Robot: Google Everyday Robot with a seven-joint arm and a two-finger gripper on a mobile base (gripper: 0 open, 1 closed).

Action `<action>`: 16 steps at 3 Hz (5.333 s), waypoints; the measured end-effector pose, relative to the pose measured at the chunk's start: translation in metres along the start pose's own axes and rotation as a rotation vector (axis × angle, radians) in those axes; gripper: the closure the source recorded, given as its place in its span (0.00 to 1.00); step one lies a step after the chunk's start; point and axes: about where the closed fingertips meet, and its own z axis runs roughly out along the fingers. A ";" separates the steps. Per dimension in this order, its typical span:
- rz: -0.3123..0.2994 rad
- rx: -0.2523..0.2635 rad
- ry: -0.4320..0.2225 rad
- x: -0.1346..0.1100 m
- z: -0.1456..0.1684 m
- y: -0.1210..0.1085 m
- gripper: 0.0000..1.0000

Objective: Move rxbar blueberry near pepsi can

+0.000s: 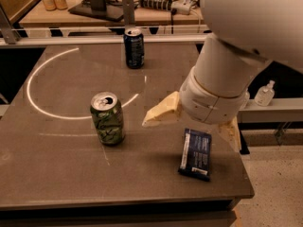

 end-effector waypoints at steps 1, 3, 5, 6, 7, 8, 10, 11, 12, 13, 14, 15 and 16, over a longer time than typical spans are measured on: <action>0.061 -0.029 0.023 0.015 0.016 0.005 0.00; 0.104 -0.092 -0.008 0.024 0.047 0.022 0.00; 0.110 -0.115 -0.090 0.021 0.064 0.037 0.49; 0.110 -0.115 -0.090 0.021 0.057 0.036 0.72; 0.121 -0.102 -0.093 0.021 0.049 0.031 1.00; 0.219 0.018 -0.119 0.025 0.016 -0.005 1.00; 0.509 0.414 -0.112 0.104 -0.037 -0.064 1.00; 0.499 0.388 -0.117 0.099 -0.034 -0.061 1.00; 0.541 0.398 -0.054 0.128 -0.030 -0.053 1.00; 0.568 0.399 0.025 0.169 -0.031 -0.043 1.00; 0.609 0.408 0.075 0.207 -0.028 -0.040 1.00; 0.633 0.437 0.099 0.242 -0.016 -0.049 1.00; 0.653 0.448 0.122 0.273 -0.002 -0.058 1.00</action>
Offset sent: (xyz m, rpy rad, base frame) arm 0.0256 -0.0219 -0.0613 -0.1067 0.0535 -0.1281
